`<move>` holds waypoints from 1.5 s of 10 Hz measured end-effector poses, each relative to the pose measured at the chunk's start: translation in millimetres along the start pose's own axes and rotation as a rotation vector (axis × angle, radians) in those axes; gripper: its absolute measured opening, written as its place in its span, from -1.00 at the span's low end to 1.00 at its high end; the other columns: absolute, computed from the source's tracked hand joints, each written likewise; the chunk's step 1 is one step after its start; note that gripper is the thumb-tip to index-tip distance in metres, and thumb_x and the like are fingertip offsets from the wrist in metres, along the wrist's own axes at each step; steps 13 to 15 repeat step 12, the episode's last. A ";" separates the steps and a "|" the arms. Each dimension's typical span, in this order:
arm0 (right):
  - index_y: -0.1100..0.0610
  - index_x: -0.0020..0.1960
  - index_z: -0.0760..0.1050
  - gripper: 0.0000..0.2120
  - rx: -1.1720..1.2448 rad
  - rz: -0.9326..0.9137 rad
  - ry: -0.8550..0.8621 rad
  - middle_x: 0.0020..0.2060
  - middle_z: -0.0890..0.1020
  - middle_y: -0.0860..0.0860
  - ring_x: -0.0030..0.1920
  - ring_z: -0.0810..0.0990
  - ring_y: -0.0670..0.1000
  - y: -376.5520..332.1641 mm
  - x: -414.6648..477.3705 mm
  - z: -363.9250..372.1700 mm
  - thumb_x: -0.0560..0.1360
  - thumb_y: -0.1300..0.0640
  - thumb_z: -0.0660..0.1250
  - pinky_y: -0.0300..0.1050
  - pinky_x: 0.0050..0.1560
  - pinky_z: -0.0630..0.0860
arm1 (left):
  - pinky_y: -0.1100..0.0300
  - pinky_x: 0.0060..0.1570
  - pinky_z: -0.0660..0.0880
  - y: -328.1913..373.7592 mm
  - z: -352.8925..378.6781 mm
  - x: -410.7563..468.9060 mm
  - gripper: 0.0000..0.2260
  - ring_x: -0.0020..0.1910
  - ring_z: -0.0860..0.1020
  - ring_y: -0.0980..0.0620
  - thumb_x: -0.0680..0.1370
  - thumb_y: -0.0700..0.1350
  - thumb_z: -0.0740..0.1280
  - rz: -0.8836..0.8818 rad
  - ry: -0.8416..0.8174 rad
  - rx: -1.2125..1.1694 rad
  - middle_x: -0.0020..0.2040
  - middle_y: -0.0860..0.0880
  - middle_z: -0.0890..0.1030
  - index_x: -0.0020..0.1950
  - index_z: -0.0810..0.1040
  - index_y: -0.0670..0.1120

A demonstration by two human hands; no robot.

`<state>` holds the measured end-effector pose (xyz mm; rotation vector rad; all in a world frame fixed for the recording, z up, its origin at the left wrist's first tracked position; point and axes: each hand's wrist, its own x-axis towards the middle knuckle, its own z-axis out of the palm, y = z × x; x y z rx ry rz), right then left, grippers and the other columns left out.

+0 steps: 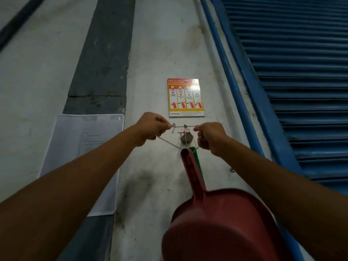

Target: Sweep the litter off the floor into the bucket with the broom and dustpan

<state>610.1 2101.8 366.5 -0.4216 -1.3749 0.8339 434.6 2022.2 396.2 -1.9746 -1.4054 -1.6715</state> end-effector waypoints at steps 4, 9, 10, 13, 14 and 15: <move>0.37 0.17 0.57 -0.75 -0.251 0.064 0.017 -0.38 0.44 0.06 -0.48 0.36 -0.03 44.3 52.7 -8.0 0.52 0.33 0.31 -0.22 -0.57 0.31 | 0.06 -0.01 0.60 -52.1 75.0 32.9 -0.93 -0.04 0.61 -0.07 0.56 -0.24 0.43 0.016 0.268 0.127 -0.07 -0.10 0.64 -0.11 0.63 -0.11; 0.38 -0.11 0.57 -0.87 -0.549 -0.006 0.237 -0.21 0.66 0.20 -0.24 0.68 0.15 59.7 -31.1 8.9 0.54 0.30 0.35 0.02 -0.10 0.68 | 0.19 -0.36 0.57 -66.9 39.7 -63.5 -0.90 -0.22 0.68 -0.07 0.60 -0.29 0.31 -0.186 0.016 -0.353 -0.13 -0.18 0.70 0.10 0.56 -0.22; 0.20 -0.35 0.36 -0.73 -0.699 -0.075 0.287 -0.40 0.45 0.06 -0.40 0.44 0.01 43.3 -67.1 8.6 0.51 0.33 0.29 -0.18 -0.38 0.39 | 0.09 -0.23 0.62 -66.4 11.7 -91.7 -0.94 -0.13 0.67 -0.09 0.61 -0.21 0.32 -0.080 0.032 -0.125 -0.13 -0.12 0.68 0.03 0.59 -0.15; 0.23 -0.23 0.55 -0.82 -0.724 -0.215 0.245 -0.31 0.61 0.08 -0.32 0.59 0.06 1.5 -173.9 23.5 0.54 0.26 0.30 -0.13 -0.32 0.50 | 0.19 -0.19 0.40 -41.2 -72.2 -195.6 -0.86 -0.14 0.57 0.01 0.61 -0.09 0.33 0.220 0.186 0.303 -0.08 -0.03 0.64 0.13 0.59 -0.09; 0.23 -0.23 0.55 -0.82 -0.724 -0.215 0.245 -0.31 0.61 0.08 -0.32 0.59 0.06 1.5 -173.9 23.5 0.54 0.26 0.30 -0.13 -0.32 0.50 | 0.19 -0.19 0.40 -41.2 -72.2 -195.6 -0.86 -0.14 0.57 0.01 0.61 -0.09 0.33 0.220 0.186 0.303 -0.08 -0.03 0.64 0.13 0.59 -0.09; 0.23 -0.23 0.55 -0.82 -0.724 -0.215 0.245 -0.31 0.61 0.08 -0.32 0.59 0.06 1.5 -173.9 23.5 0.54 0.26 0.30 -0.13 -0.32 0.50 | 0.19 -0.19 0.40 -41.2 -72.2 -195.6 -0.86 -0.14 0.57 0.01 0.61 -0.09 0.33 0.220 0.186 0.303 -0.08 -0.03 0.64 0.13 0.59 -0.09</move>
